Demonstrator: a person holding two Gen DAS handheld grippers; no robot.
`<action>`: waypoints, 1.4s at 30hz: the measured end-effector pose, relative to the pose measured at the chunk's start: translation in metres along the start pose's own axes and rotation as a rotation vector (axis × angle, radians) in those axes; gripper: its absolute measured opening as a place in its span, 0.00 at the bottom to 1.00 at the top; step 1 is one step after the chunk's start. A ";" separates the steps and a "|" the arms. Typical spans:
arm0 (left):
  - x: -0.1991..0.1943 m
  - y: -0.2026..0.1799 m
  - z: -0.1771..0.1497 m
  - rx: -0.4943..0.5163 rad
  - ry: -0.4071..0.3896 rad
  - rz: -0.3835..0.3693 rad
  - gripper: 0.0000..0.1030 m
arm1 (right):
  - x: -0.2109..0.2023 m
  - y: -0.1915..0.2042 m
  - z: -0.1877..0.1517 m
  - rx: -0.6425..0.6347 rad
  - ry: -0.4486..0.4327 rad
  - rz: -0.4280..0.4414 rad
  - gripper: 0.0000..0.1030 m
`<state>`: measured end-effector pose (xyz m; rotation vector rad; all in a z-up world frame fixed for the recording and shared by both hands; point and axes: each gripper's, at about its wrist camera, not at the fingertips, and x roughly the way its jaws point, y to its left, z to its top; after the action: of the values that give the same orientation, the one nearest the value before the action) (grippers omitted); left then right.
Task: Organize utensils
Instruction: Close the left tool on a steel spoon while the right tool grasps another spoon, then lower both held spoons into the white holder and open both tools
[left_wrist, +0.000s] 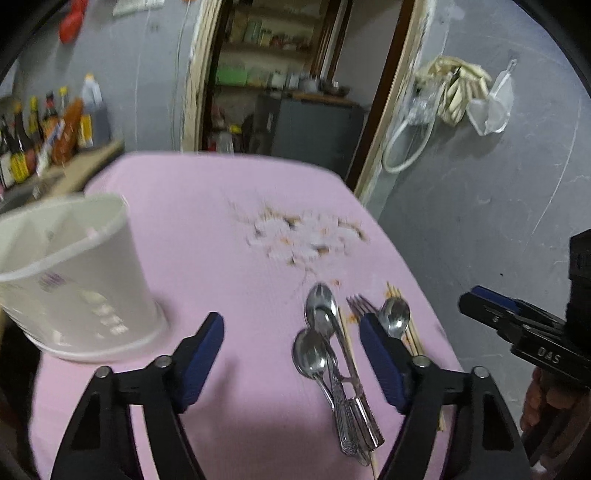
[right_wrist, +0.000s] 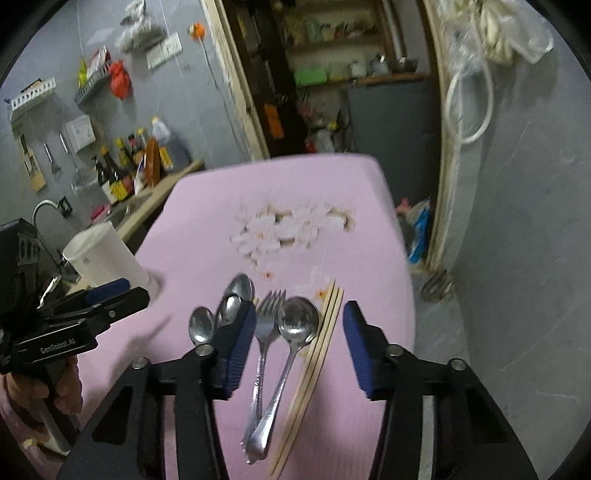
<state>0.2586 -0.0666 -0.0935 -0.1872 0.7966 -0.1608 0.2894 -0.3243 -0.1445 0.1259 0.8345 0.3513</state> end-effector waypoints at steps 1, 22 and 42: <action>0.007 0.001 -0.001 -0.009 0.022 -0.010 0.63 | 0.007 -0.003 -0.001 -0.004 0.014 0.009 0.33; 0.084 0.012 -0.002 -0.055 0.231 -0.132 0.19 | 0.095 -0.008 0.014 -0.227 0.240 0.236 0.12; 0.030 0.009 0.013 0.031 0.186 -0.114 0.03 | 0.014 0.022 0.020 -0.246 0.072 0.000 0.04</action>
<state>0.2887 -0.0628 -0.1074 -0.1907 0.9686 -0.3016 0.3071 -0.2982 -0.1354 -0.1159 0.8554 0.4575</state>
